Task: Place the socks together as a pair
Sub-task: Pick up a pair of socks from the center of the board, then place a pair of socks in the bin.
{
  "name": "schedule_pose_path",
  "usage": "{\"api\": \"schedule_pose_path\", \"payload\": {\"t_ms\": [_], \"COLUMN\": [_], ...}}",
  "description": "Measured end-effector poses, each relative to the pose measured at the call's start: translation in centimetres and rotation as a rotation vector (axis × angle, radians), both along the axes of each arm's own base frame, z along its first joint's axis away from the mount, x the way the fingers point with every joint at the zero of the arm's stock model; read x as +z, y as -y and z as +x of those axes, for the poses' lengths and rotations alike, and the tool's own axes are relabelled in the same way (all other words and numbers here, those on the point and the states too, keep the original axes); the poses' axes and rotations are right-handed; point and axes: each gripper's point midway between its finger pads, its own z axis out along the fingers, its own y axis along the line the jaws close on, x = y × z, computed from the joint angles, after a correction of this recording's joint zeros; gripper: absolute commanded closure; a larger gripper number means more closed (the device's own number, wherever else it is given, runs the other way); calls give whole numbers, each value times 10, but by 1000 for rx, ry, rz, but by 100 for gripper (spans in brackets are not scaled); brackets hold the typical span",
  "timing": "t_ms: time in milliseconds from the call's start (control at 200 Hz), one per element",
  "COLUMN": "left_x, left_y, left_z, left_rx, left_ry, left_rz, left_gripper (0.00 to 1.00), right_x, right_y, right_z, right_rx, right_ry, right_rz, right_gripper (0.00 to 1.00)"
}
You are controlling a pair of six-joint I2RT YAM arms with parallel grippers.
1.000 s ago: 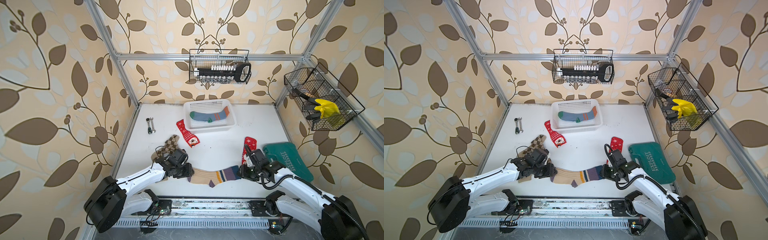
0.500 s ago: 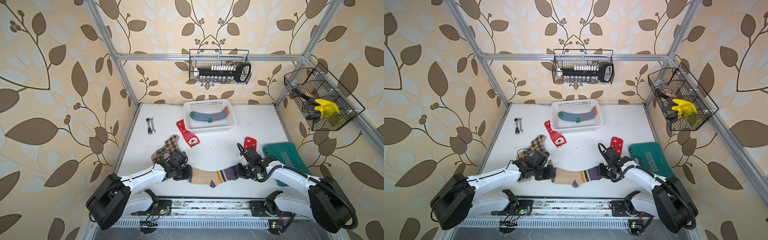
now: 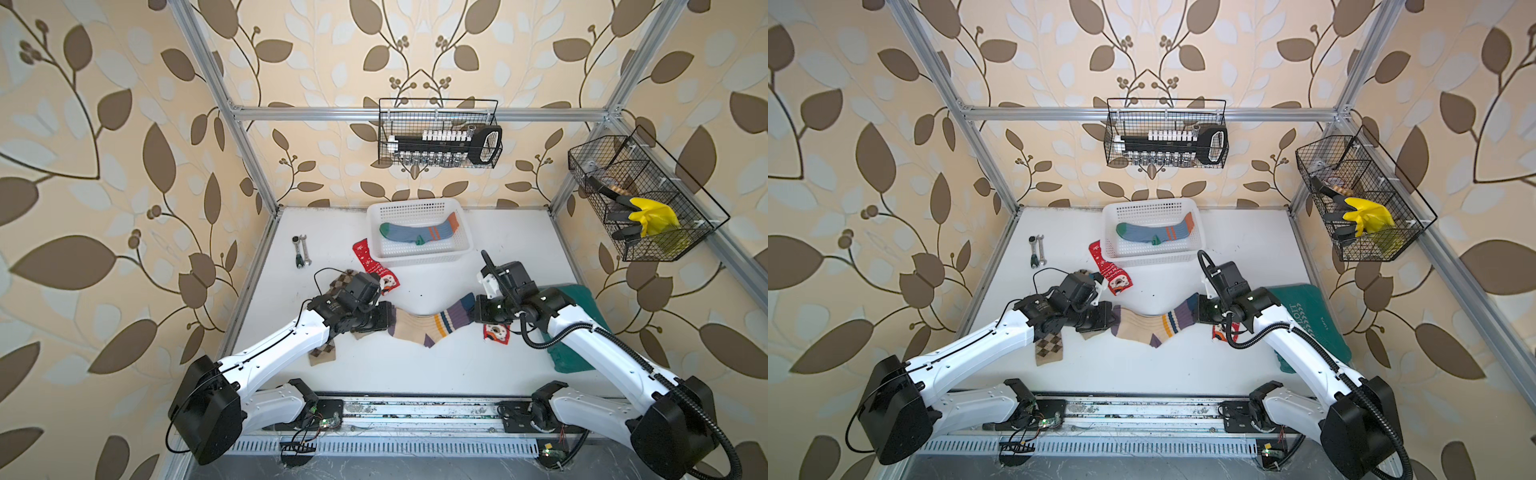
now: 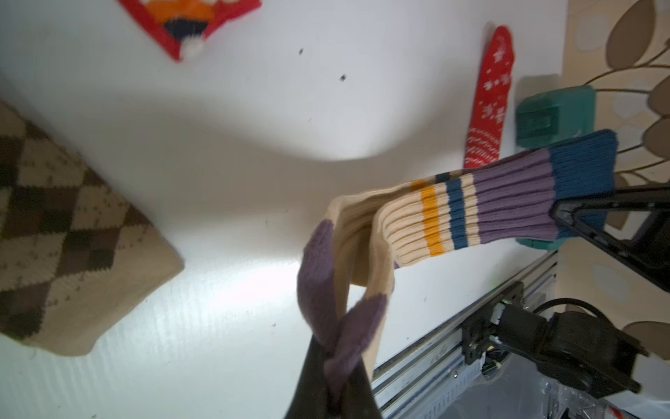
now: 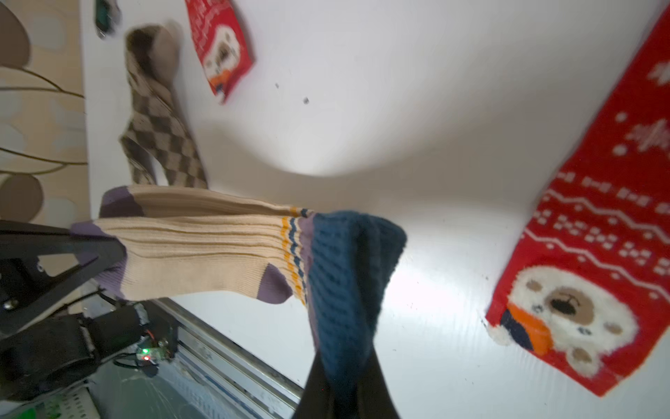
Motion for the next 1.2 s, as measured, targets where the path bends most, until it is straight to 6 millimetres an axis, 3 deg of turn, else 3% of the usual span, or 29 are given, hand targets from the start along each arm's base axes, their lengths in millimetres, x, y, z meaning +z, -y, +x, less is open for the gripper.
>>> {"api": "schedule_pose_path", "payload": {"t_ms": [185,290,385,455,620,775,970,1200], "left_x": [66,100,117,118,100,68,17,-23], "left_y": [-7,-15,-23,-31,-49,-56,-54,-40], "left_z": [71,117,155,178,225,259,282,290], "left_rx": [73,117,151,172,206,194,155,103], "left_ry": [128,201,238,238,193,132,19,-72], "left_rz": [29,60,79,100,150,192,193,163], "left_gripper": [100,100,100,100,100,100,100,100], "right_x": [50,68,76,78,72,44,10,0], "right_y": [-2,-7,-12,-14,-13,-10,-13,-10], "right_z": [56,89,118,137,181,216,244,258], "right_rx": [20,46,66,73,66,52,66,72], "right_ry": [91,122,135,138,132,87,30,13], "right_rz": [20,28,33,35,47,37,8,-37], "right_gripper": [100,100,100,100,100,100,100,100]}}
